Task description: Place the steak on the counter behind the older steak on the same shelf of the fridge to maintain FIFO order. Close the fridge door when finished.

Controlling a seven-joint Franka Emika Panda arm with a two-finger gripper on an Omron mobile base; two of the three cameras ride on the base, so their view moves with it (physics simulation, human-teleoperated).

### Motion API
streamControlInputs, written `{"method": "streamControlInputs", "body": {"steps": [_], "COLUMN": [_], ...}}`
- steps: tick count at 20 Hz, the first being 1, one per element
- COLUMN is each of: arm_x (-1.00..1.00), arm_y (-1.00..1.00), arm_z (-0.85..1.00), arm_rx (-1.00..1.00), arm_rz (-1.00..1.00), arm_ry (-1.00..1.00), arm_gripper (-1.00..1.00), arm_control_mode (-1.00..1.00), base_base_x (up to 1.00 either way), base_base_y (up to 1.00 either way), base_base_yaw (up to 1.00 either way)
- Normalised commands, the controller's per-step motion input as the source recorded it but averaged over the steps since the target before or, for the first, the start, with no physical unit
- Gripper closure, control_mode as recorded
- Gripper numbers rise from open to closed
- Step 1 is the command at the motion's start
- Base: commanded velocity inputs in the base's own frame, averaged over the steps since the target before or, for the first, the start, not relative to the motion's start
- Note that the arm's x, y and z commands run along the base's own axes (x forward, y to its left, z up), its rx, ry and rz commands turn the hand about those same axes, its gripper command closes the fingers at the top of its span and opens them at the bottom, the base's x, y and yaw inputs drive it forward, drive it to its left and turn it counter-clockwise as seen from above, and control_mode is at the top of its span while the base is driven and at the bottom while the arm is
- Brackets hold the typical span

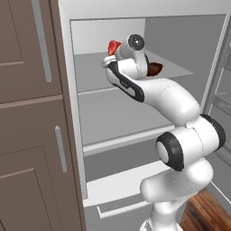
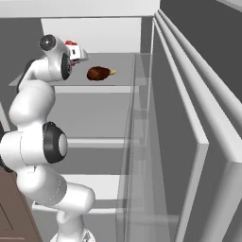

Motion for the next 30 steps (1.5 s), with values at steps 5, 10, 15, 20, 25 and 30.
{"method": "streamControlInputs", "body": {"steps": [5,10,15,20,25,30], "arm_x": [0.05,0.0,0.0,-0.07,-0.6,-1.0], "arm_y": [0.0,0.0,0.0,0.0,0.0,0.0], "arm_z": [-0.27,-0.18,0.0,0.06,0.38,0.41], "arm_rx": [0.0,0.0,0.0,0.0,0.0,0.02], "arm_rz": [0.0,0.0,-0.01,-0.01,0.0,-0.03], "arm_ry": [0.0,0.0,0.0,-0.01,-0.15,-0.18], "arm_gripper": [-1.0,-1.0,-1.0,-1.0,-1.0,-1.0], "arm_control_mode": [-1.0,-1.0,-1.0,-1.0,-1.0,-1.0], "base_base_x": [0.0,0.0,0.0,0.0,0.0,0.0], "base_base_y": [0.0,0.0,0.0,0.0,0.0,0.0], "base_base_yaw": [0.0,0.0,0.0,0.0,0.0,0.0]}}
